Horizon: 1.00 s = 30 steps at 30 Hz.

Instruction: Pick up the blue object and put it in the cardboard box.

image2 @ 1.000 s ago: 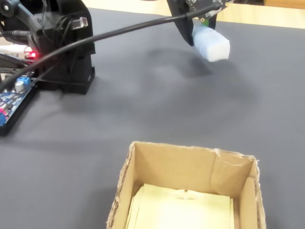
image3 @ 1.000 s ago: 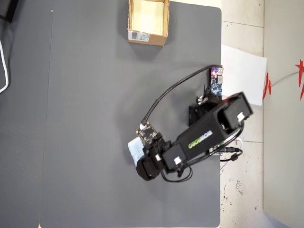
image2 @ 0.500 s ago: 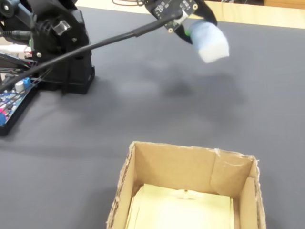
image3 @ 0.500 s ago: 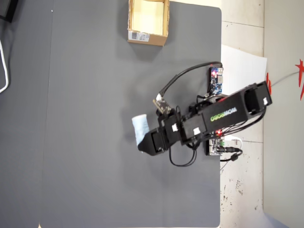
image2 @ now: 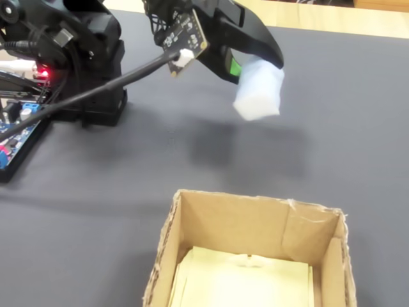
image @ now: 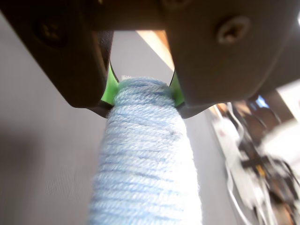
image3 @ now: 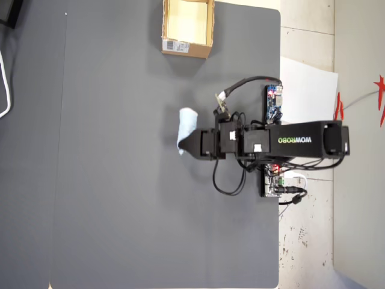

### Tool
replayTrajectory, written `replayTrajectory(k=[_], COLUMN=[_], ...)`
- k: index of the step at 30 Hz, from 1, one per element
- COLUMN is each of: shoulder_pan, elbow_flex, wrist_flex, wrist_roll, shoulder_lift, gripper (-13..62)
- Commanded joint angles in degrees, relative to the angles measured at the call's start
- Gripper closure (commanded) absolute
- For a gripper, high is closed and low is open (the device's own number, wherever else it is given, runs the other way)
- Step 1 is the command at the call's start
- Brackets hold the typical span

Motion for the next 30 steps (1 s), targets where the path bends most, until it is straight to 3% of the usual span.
replayTrajectory(k=[1, 8, 18, 30], shoulder_pan=[3.5, 19.3, 29.9, 42.8], elbow_flex=[-5.3, -9.1, -19.1, -45.4], wrist_flex=[-6.1, -11.4, -9.9, -8.3], wrist_roll=[-0.7, -4.7, -11.8, -16.3], shoulder_lift=[5.0, 4.8, 0.9, -33.1], gripper=[41.8, 41.8, 41.9, 41.8])
